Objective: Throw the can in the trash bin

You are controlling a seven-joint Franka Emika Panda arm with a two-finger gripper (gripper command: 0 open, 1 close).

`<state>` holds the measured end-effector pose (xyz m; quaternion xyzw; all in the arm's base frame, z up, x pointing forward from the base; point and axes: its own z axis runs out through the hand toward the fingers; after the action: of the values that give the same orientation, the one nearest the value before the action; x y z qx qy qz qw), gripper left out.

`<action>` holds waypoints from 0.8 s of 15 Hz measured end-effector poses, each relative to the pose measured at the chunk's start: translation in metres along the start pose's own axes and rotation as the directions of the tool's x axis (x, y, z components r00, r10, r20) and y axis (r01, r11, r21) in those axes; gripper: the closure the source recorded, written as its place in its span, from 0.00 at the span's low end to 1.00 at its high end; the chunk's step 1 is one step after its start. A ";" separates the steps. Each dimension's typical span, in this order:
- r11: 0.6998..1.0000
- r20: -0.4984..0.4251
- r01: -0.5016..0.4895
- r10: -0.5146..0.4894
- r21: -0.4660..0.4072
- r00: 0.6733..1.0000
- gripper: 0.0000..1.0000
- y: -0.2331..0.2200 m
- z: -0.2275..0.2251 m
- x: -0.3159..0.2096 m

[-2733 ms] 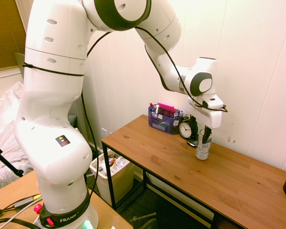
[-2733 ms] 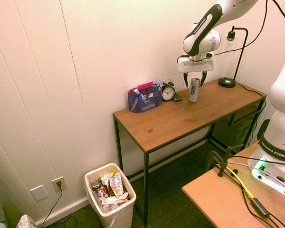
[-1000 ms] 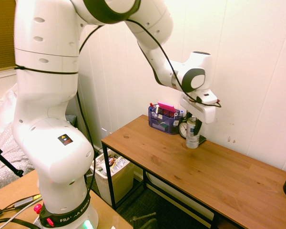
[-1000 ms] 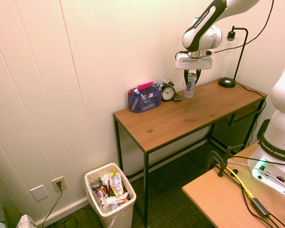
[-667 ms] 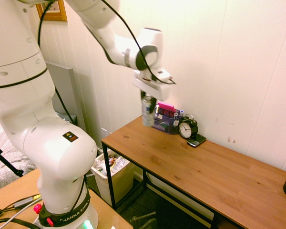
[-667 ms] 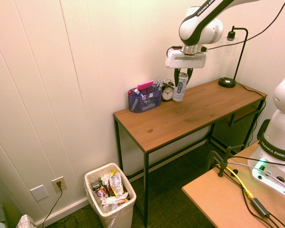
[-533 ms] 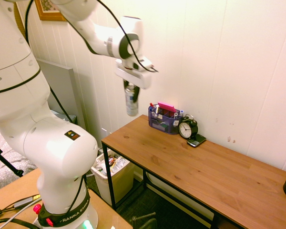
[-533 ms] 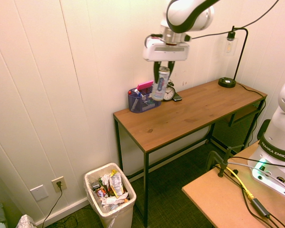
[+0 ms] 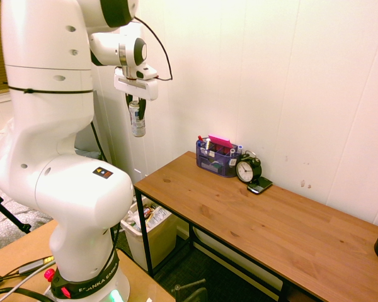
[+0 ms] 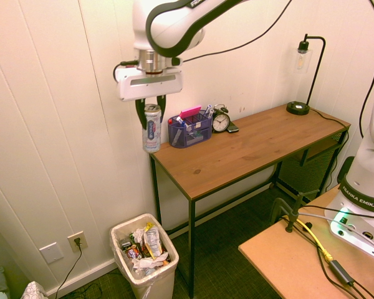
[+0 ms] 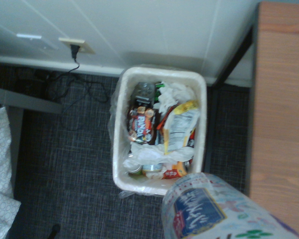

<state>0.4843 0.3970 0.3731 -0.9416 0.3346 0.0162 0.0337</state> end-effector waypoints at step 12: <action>0.998 -0.007 -0.021 0.021 -0.052 1.000 0.00 -0.063 0.023 0.017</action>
<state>0.5370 0.4364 0.3527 -0.9386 0.3441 0.0220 0.0079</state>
